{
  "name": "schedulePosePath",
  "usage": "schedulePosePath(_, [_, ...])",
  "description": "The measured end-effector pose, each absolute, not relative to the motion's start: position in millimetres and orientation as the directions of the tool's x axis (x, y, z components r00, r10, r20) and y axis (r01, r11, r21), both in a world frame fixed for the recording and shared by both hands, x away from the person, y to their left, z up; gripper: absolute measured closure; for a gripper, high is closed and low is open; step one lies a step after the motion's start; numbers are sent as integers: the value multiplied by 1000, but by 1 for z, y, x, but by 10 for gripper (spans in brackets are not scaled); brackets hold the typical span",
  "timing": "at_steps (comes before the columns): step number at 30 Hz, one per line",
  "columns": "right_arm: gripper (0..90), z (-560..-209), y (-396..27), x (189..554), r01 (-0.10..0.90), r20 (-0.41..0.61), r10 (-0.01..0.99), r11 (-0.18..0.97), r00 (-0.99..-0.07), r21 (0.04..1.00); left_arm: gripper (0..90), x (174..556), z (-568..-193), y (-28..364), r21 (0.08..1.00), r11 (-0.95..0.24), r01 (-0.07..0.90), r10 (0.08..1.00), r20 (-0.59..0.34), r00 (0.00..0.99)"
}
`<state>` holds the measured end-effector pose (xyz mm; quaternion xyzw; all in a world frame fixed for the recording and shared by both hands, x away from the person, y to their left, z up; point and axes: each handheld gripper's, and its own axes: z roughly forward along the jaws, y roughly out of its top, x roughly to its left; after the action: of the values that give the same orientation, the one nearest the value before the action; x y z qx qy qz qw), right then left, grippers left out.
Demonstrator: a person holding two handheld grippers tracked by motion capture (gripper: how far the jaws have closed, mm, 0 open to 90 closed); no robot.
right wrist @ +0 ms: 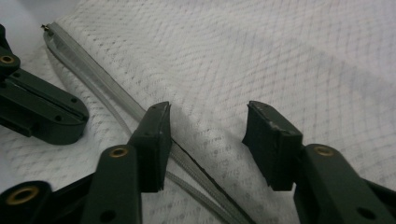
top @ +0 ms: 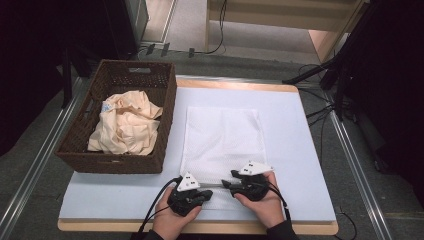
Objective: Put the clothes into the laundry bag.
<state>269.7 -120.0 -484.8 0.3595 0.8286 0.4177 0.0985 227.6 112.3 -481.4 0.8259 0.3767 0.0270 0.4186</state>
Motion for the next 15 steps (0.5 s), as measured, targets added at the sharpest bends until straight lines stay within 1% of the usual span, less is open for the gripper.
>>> schedulePosePath(1, [726,-484,-120,269,501,122,670,409,-733,763,894,228,-482,113,712,-367,599,642,-273,717])
schedulePosePath(2, [812,-483,-120,269,499,123,661,419,-741,759,894,228,-482,113,713,-368,597,641,-271,718])
schedulePosePath(3, [812,-483,-120,269,499,123,661,419,-741,759,894,228,-482,113,713,-368,597,641,-271,718])
schedulePosePath(4, [900,-482,-122,269,507,138,653,418,-744,754,894,228,-482,113,714,-368,595,640,-269,719])
schedulePosePath(7, [900,-474,-127,274,528,176,659,384,-731,757,896,227,-482,113,716,-367,594,641,-268,719])
schedulePosePath(9, [900,-467,-129,281,529,185,679,341,-711,777,899,226,-482,113,718,-364,593,643,-268,718])
schedulePosePath(10, [900,-467,-129,281,529,185,679,341,-711,777,899,226,-482,114,718,-364,593,642,-268,719])
schedulePosePath(11, [900,-461,-132,290,537,186,712,304,-677,787,900,226,-483,114,719,-362,593,642,-269,718])
schedulePosePath(12, [900,-461,-132,290,537,186,712,304,-677,787,900,225,-483,114,720,-361,593,643,-269,717])
schedulePosePath(14, [900,-460,-136,302,542,176,749,276,-639,794,900,225,-483,115,722,-355,594,638,-278,719])
schedulePosePath(15, [900,-466,-138,314,563,174,780,258,-601,785,900,224,-483,115,722,-356,593,637,-276,719])
